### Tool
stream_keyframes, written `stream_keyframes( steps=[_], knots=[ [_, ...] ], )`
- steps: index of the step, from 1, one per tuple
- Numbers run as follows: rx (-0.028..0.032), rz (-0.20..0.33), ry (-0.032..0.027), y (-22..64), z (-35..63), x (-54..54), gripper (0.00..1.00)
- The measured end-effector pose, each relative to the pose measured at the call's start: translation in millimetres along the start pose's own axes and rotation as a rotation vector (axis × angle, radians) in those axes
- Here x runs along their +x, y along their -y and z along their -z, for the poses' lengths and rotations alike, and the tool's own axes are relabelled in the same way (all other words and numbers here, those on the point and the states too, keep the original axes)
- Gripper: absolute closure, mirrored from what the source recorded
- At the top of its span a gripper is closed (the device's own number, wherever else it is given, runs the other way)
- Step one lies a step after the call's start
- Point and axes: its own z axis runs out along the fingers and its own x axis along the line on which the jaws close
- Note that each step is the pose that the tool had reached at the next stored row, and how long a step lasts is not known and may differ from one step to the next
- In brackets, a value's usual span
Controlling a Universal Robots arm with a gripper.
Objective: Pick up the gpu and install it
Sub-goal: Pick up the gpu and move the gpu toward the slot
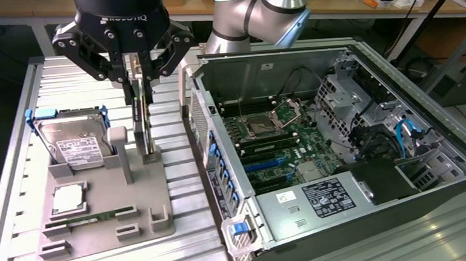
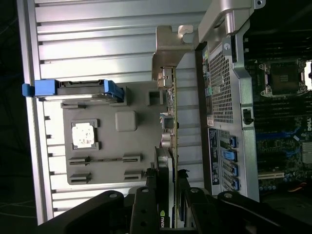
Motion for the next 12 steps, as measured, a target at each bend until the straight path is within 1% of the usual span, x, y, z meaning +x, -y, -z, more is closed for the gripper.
stream_keyframes(
  steps=[6, 12],
  knots=[
    [-0.0001, 0.000, 0.0000, -0.1, 0.0, -1.3, 0.73],
    [-0.0001, 0.000, 0.0001, -0.4, -0.2, -5.6, 0.73]
  ],
)
